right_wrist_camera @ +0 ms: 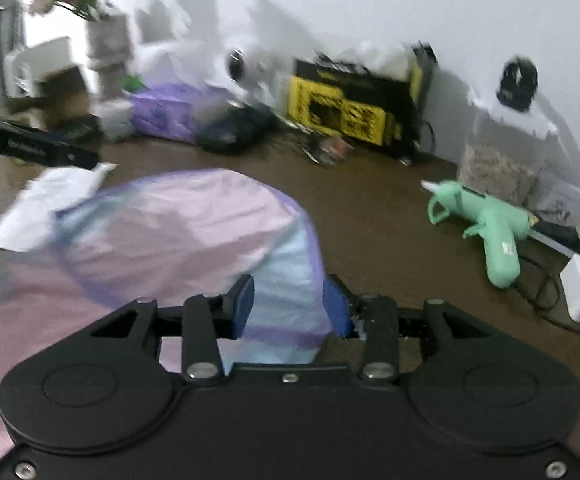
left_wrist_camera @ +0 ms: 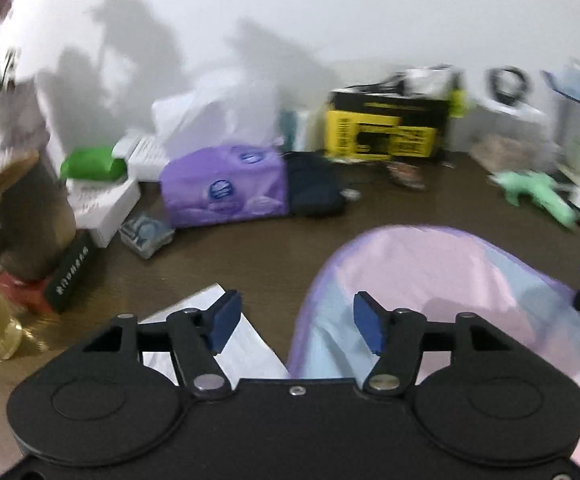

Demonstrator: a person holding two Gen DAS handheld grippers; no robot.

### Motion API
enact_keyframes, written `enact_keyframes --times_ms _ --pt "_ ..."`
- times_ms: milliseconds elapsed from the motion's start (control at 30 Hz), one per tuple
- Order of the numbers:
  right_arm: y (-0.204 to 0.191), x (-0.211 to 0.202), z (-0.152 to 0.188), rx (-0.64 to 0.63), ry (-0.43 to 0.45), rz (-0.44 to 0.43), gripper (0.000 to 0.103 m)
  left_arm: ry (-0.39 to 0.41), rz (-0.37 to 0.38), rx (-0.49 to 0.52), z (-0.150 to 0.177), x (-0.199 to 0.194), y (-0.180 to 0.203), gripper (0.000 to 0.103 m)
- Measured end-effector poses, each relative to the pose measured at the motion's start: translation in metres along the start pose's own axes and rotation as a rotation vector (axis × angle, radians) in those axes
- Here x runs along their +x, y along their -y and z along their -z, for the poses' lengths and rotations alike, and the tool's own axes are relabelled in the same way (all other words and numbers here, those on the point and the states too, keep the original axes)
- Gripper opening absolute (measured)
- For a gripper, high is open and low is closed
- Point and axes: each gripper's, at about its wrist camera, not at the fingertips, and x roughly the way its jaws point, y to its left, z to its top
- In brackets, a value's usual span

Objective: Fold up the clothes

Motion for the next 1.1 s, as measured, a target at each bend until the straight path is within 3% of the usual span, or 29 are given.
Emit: enact_keyframes --times_ms 100,300,367,433,500,700,733,767,800,933,1033,1100 --pt "-0.026 -0.035 0.026 -0.053 -0.021 -0.082 0.054 -0.001 0.038 0.062 0.038 -0.043 0.018 0.079" --pt "-0.064 -0.071 0.077 -0.045 -0.062 -0.171 0.056 -0.082 0.078 -0.020 0.091 -0.063 0.033 0.080" --pt "-0.074 -0.068 0.084 -0.054 -0.060 -0.152 0.043 -0.092 0.086 -0.030 0.097 -0.062 0.039 0.079" --pt "-0.072 -0.073 0.088 -0.042 -0.047 -0.113 0.034 -0.106 0.078 -0.039 0.103 -0.059 0.046 0.071" --pt "-0.066 -0.080 0.092 -0.011 -0.046 -0.085 0.018 -0.094 0.090 -0.054 0.110 -0.062 0.055 0.064" --pt "-0.060 -0.109 0.113 0.059 -0.026 -0.019 0.016 -0.056 0.119 -0.033 0.120 -0.073 0.073 0.064" --pt "-0.061 -0.113 0.114 0.059 -0.017 -0.013 0.018 -0.054 0.121 -0.031 0.120 -0.076 0.071 0.064" --pt "-0.063 -0.118 0.114 0.059 -0.008 -0.007 0.027 -0.040 0.113 -0.028 0.119 -0.082 0.064 0.067" --pt "-0.064 -0.121 0.115 0.060 -0.002 -0.003 0.031 -0.019 0.096 -0.024 0.117 -0.089 0.055 0.074" --pt "-0.068 -0.138 0.109 0.066 0.069 -0.006 0.062 0.058 -0.049 0.004 0.100 -0.096 0.008 0.084" --pt "-0.069 -0.138 0.108 0.080 0.087 -0.008 0.062 0.107 -0.124 0.028 0.086 -0.066 -0.028 0.083" --pt "-0.070 -0.136 0.108 0.090 0.088 -0.011 0.062 0.069 -0.119 0.026 0.075 -0.040 -0.046 0.082"
